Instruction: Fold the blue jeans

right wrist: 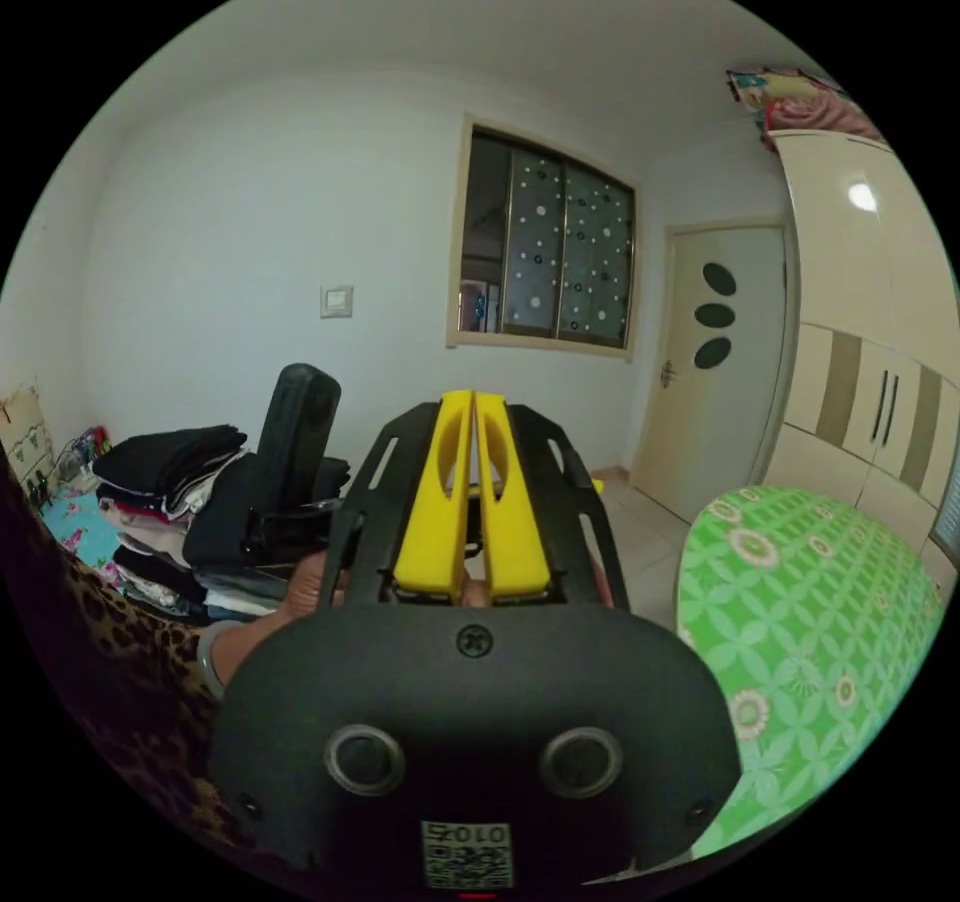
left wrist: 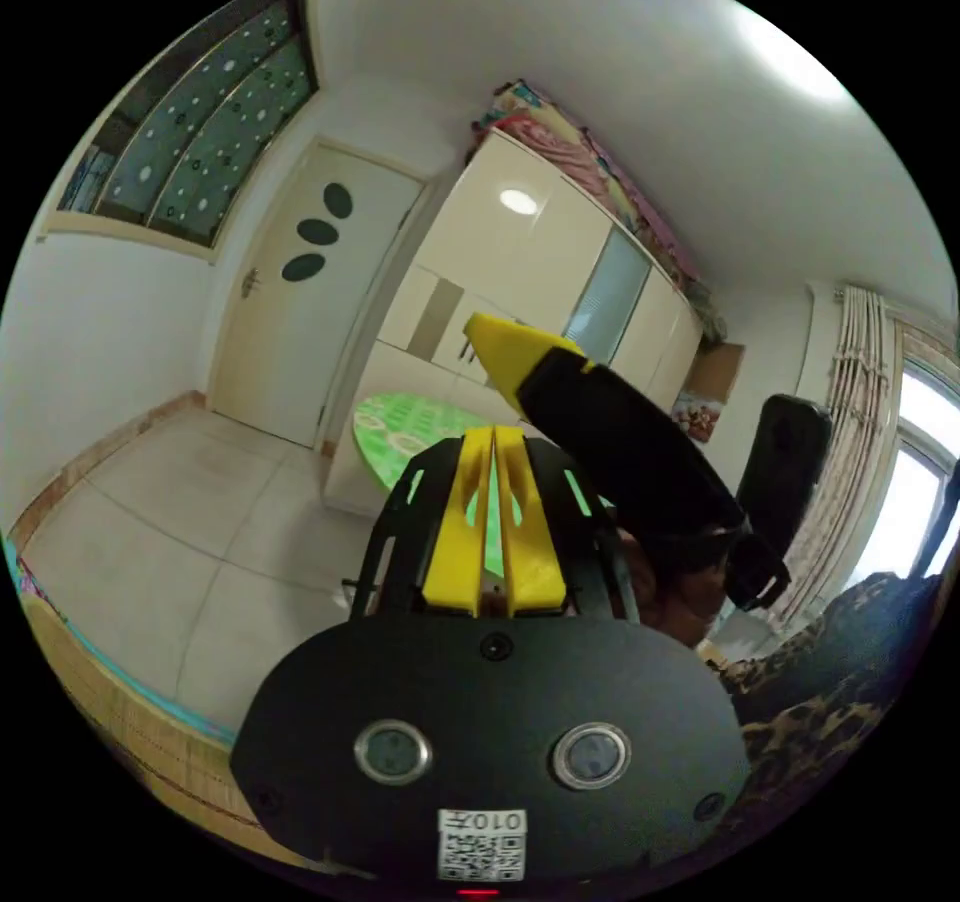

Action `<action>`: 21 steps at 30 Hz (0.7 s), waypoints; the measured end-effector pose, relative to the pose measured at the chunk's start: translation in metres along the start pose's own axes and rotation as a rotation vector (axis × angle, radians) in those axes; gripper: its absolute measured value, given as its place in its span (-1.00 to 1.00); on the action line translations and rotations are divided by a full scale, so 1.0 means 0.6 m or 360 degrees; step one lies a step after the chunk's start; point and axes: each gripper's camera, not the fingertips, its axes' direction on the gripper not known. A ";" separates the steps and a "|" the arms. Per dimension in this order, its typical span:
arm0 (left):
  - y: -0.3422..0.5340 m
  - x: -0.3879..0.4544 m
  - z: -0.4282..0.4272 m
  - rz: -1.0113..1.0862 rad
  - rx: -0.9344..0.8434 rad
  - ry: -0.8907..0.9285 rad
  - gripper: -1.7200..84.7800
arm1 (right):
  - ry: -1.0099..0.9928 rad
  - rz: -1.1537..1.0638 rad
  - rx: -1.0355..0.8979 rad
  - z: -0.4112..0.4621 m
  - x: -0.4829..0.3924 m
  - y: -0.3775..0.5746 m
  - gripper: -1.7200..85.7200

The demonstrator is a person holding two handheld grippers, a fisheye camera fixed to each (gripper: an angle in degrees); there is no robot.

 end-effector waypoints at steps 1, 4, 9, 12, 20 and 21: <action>0.001 -0.009 -0.019 0.0008 0.0012 -0.0020 -0.96 | 0.0017 -0.0017 0.0002 0.017 -0.019 0.003 -0.92; -0.017 -0.035 -0.103 0.0121 0.0031 -0.0056 -0.94 | 0.0004 -0.0040 0.0062 0.053 -0.046 -0.007 -0.91; -0.063 -0.102 -0.250 0.0118 0.0152 0.0049 -0.88 | -0.0411 0.0088 -0.0079 0.151 -0.031 -0.061 -0.86; -0.059 -0.166 -0.354 -0.0032 0.0236 0.0106 -0.87 | -0.0669 0.0244 -0.0142 0.246 -0.010 -0.079 -0.74; -0.047 -0.289 -0.609 -0.0360 0.0319 0.0043 -0.86 | -0.1420 0.0593 -0.0395 0.469 0.034 -0.014 -0.62; -0.052 -0.295 -0.625 -0.0414 0.0326 0.0115 -0.89 | -0.1399 0.0601 -0.0424 0.477 0.036 -0.006 -0.63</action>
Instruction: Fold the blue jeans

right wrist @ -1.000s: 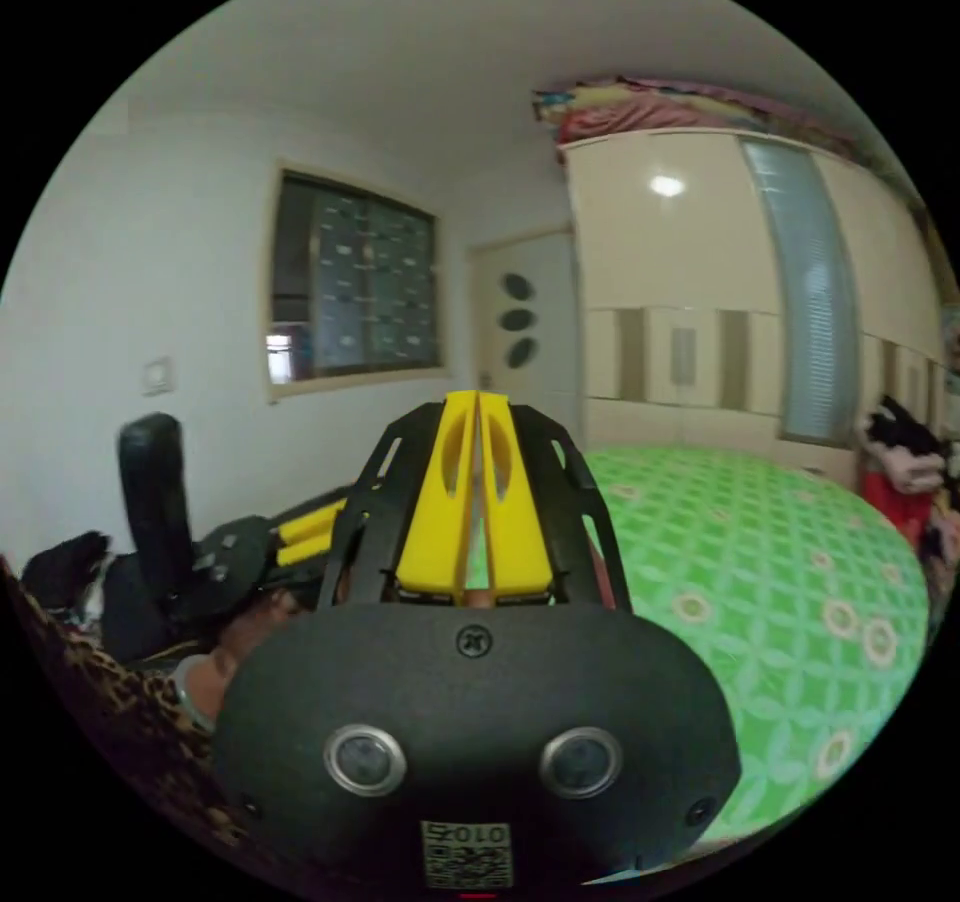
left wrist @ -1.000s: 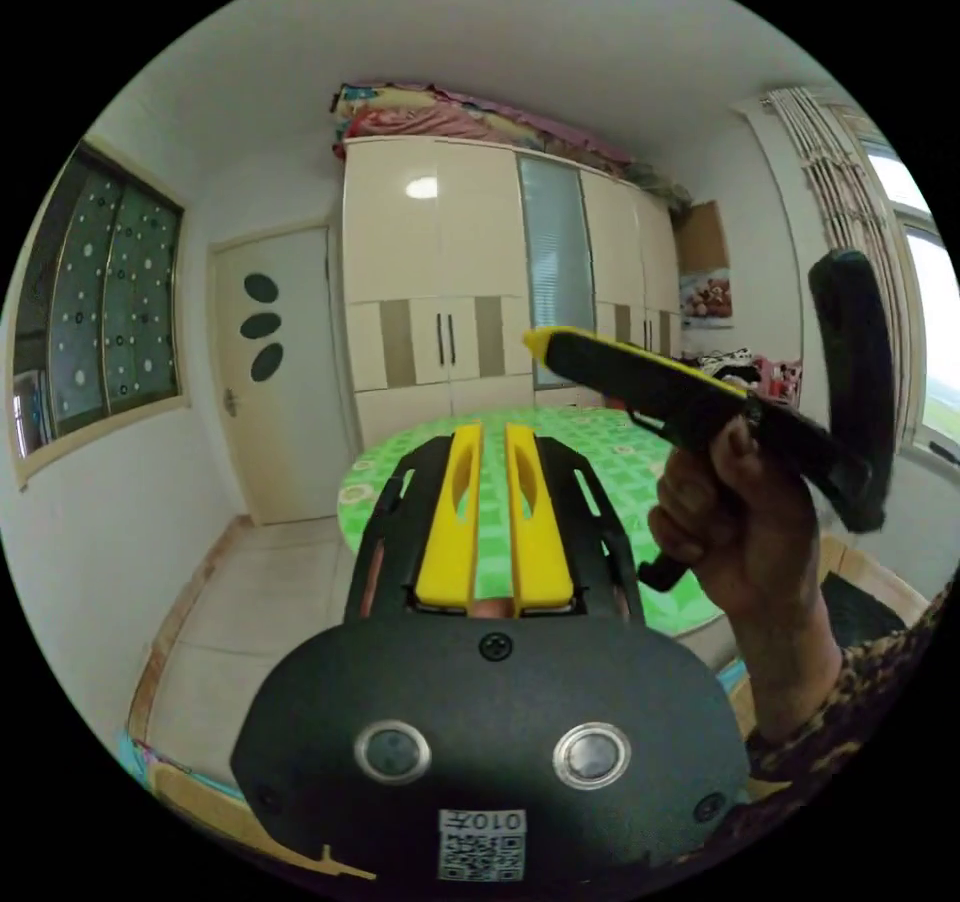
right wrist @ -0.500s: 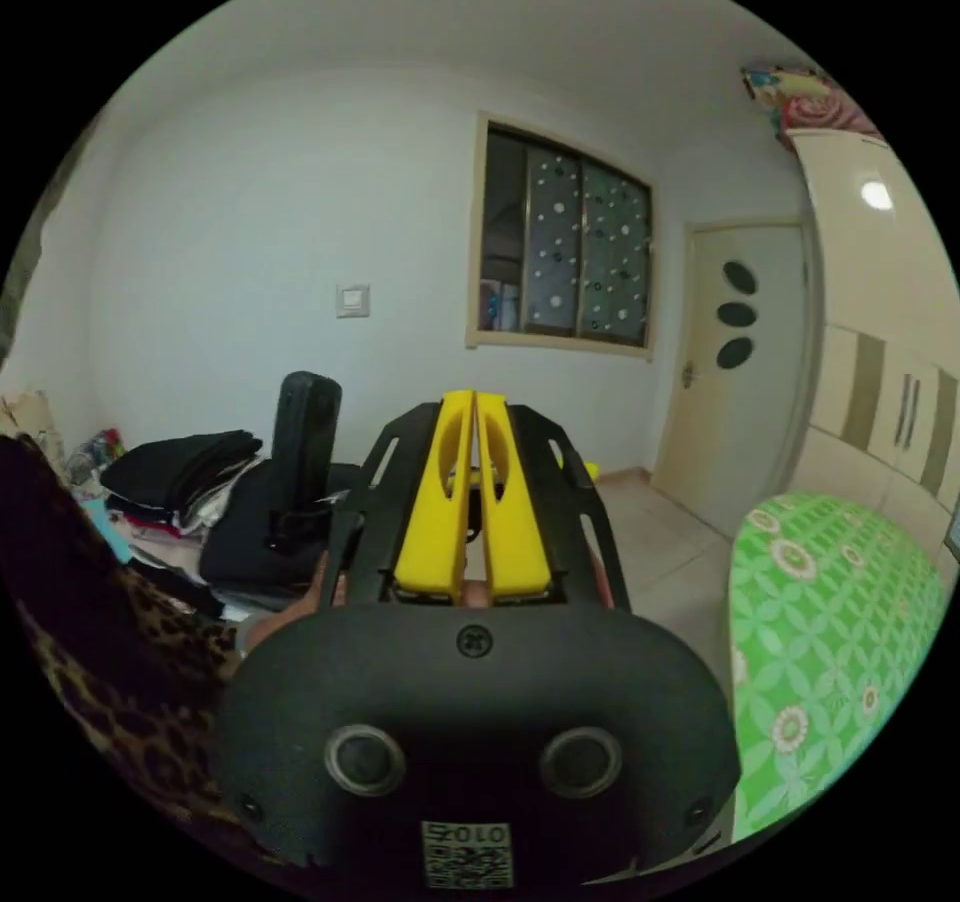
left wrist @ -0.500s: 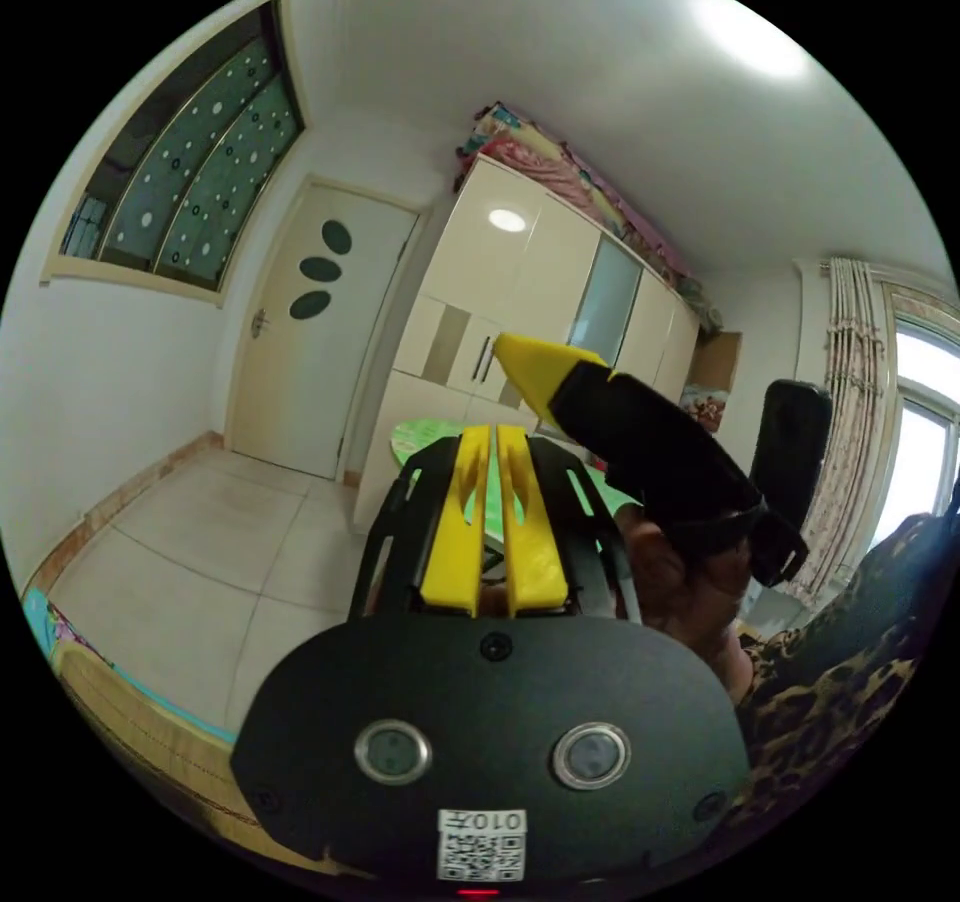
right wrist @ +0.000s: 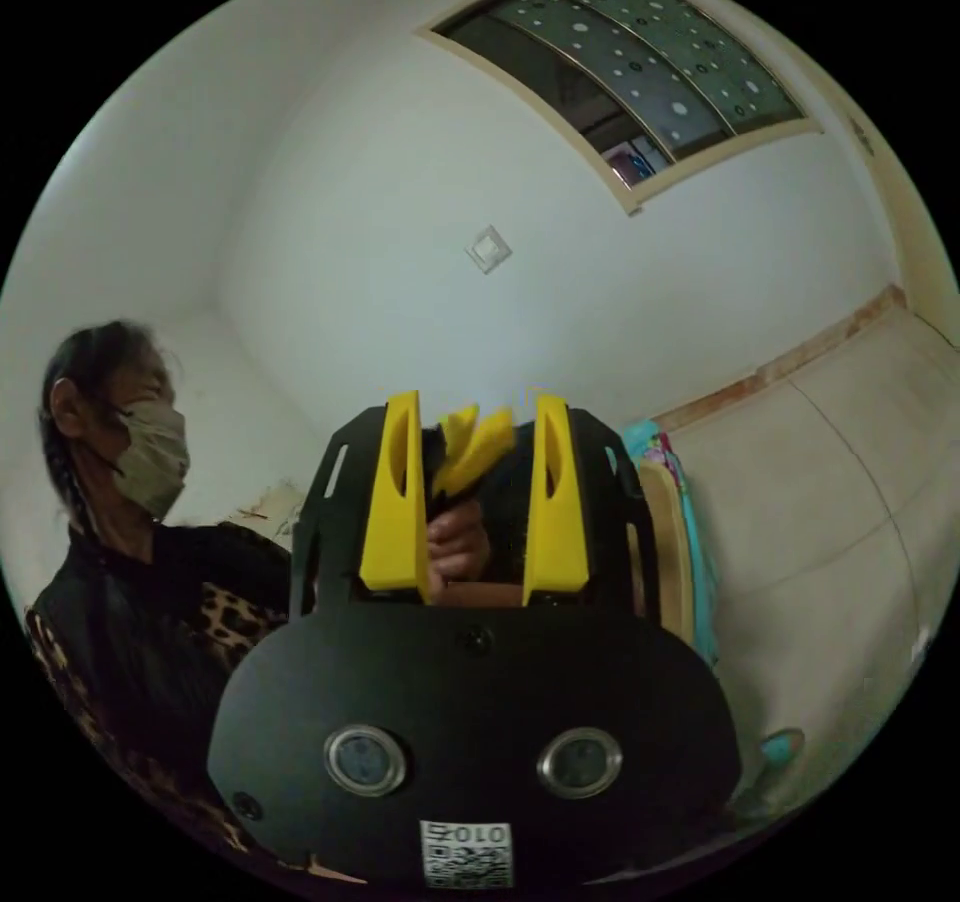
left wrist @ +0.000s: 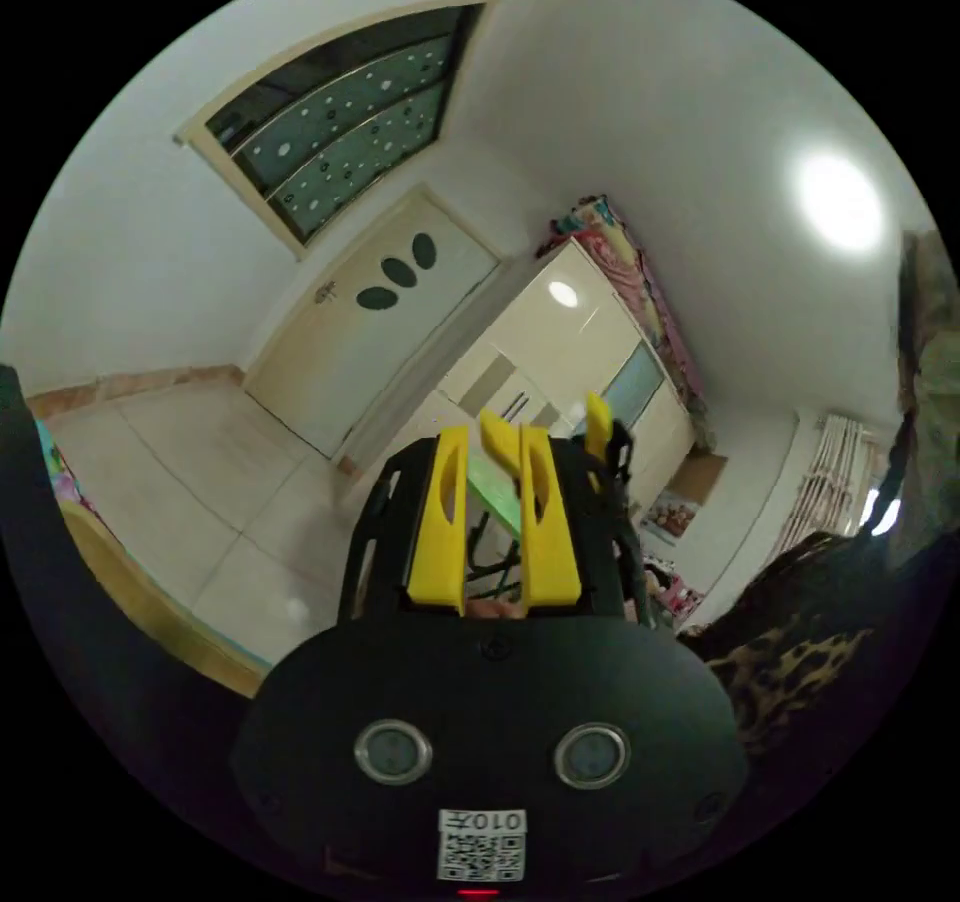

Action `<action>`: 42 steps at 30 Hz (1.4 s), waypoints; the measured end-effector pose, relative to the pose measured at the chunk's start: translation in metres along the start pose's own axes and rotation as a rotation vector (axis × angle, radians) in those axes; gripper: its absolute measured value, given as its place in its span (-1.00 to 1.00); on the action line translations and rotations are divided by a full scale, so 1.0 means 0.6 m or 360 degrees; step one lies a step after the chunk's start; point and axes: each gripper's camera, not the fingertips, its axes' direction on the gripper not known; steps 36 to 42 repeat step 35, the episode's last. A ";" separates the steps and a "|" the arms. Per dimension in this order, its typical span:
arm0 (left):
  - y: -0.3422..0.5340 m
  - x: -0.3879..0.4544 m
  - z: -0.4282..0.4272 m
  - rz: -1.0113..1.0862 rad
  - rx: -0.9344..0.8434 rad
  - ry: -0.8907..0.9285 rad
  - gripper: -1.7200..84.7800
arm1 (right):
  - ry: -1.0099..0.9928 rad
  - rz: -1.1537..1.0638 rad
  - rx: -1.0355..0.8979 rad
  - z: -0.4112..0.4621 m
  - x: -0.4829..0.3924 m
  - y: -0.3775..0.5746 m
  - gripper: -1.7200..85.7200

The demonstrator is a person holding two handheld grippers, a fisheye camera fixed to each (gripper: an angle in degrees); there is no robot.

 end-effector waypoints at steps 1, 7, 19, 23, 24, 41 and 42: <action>-0.004 0.000 -0.007 -0.0030 0.0009 0.0034 -0.90 | 0.0028 0.0017 -0.0045 0.008 0.018 0.007 -0.64; -0.047 0.064 -0.139 -0.0083 0.0198 -0.0061 -0.84 | 0.0238 -0.0118 -0.0382 0.070 0.060 0.018 -0.66; 0.153 0.429 -0.632 -0.0721 0.1450 -0.1238 -0.69 | 0.0231 -0.0327 -0.0602 0.103 0.072 0.075 -0.64; 0.180 0.482 -0.709 -0.0857 0.1668 -0.1219 -0.65 | 0.0230 -0.0242 -0.0543 0.098 0.089 0.078 -0.64; 0.173 0.487 -0.724 -0.0919 0.1678 -0.1232 -0.64 | 0.0246 -0.0237 -0.0530 0.096 0.090 0.078 -0.64; 0.094 0.516 -0.782 -0.1006 0.1577 -0.1108 -0.63 | 0.0341 -0.0168 -0.0491 0.107 0.109 0.071 -0.65; 0.094 0.516 -0.782 -0.1006 0.1577 -0.1108 -0.63 | 0.0341 -0.0168 -0.0491 0.107 0.109 0.071 -0.65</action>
